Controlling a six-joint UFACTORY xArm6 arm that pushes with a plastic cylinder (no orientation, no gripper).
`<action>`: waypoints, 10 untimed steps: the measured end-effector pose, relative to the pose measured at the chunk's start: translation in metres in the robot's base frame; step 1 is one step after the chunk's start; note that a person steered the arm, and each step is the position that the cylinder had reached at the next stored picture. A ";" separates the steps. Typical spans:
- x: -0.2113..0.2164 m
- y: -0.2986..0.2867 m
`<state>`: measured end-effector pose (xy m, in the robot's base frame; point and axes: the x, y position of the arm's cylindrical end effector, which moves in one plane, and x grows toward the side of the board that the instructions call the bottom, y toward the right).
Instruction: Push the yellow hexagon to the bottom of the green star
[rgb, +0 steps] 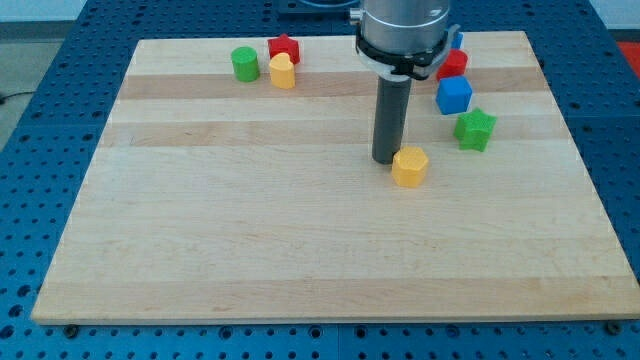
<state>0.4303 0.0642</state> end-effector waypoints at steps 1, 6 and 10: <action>0.000 -0.035; 0.029 0.035; 0.017 0.005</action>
